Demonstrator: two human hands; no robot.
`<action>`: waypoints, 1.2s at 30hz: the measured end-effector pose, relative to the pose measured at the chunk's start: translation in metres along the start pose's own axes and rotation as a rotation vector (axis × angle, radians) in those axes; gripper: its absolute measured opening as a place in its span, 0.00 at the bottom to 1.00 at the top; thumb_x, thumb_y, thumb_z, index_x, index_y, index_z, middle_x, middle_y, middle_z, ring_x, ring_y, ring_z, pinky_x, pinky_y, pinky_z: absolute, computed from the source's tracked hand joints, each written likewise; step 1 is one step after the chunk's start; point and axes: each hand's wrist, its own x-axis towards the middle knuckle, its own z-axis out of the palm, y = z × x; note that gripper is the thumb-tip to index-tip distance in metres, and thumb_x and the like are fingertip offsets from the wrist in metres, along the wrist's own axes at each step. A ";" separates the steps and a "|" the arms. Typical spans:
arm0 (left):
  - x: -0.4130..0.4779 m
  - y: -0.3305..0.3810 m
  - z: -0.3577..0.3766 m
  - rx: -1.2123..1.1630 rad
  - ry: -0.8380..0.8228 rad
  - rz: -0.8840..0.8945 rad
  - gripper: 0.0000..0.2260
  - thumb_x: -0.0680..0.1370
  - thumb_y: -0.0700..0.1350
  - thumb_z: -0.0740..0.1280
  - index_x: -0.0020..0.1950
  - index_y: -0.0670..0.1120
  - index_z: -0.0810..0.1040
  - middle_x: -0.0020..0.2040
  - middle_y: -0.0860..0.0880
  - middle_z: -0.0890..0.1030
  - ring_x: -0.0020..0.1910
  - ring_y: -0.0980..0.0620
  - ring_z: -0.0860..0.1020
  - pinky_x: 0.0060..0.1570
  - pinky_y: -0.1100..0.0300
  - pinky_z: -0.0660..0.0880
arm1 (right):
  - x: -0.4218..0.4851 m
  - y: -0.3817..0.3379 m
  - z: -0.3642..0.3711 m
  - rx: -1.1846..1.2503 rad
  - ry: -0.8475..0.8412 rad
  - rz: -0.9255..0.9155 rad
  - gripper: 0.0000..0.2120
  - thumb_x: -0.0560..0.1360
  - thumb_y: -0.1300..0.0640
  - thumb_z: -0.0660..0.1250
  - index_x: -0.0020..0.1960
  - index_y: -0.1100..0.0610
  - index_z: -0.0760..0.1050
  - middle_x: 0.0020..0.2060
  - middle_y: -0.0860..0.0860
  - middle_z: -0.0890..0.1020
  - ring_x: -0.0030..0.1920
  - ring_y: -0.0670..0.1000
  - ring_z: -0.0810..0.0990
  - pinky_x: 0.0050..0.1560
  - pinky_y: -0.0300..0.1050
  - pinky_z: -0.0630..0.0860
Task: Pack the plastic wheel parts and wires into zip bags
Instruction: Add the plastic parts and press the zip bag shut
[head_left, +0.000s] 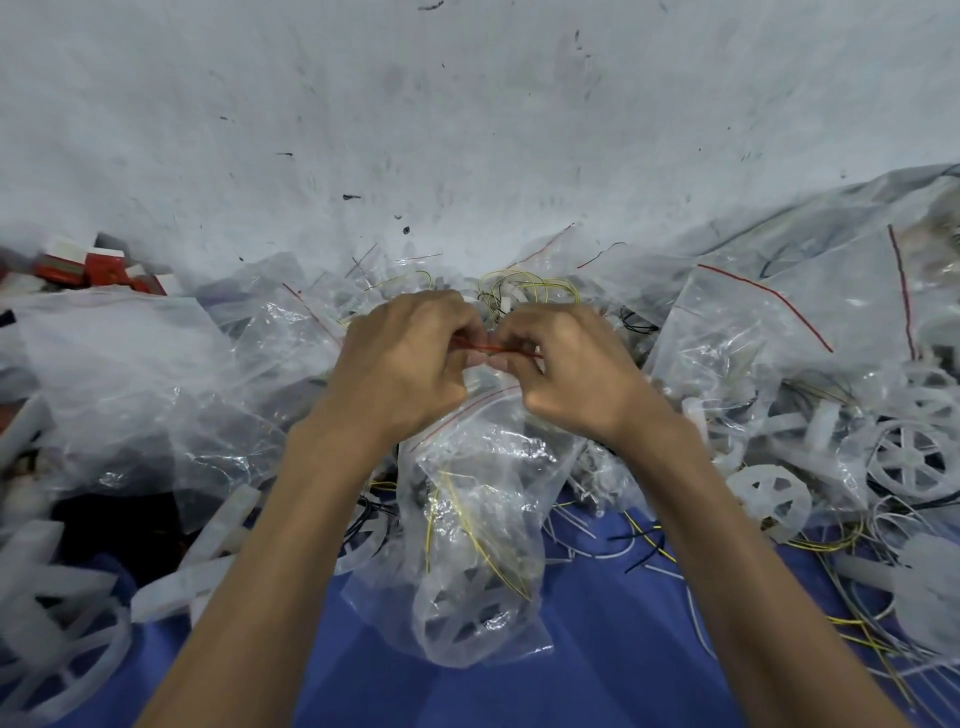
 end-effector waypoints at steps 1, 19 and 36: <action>-0.001 0.004 0.002 0.004 0.032 -0.007 0.02 0.71 0.45 0.69 0.42 0.50 0.80 0.41 0.55 0.80 0.42 0.50 0.77 0.40 0.56 0.72 | 0.000 -0.001 0.001 -0.031 0.018 0.010 0.03 0.70 0.63 0.67 0.39 0.56 0.75 0.36 0.47 0.75 0.41 0.55 0.77 0.37 0.45 0.69; 0.001 0.006 0.005 0.028 0.039 -0.186 0.09 0.70 0.37 0.73 0.42 0.51 0.83 0.38 0.56 0.80 0.44 0.49 0.79 0.41 0.59 0.70 | -0.001 0.007 0.008 -0.044 0.054 0.132 0.08 0.69 0.65 0.69 0.43 0.54 0.80 0.39 0.50 0.84 0.42 0.53 0.81 0.42 0.44 0.74; 0.004 -0.011 0.001 -0.064 -0.007 -0.282 0.10 0.68 0.31 0.71 0.41 0.46 0.84 0.32 0.54 0.79 0.36 0.56 0.79 0.38 0.74 0.68 | -0.004 0.026 0.006 0.001 0.055 0.186 0.06 0.68 0.66 0.69 0.41 0.57 0.82 0.37 0.52 0.84 0.42 0.54 0.81 0.45 0.49 0.77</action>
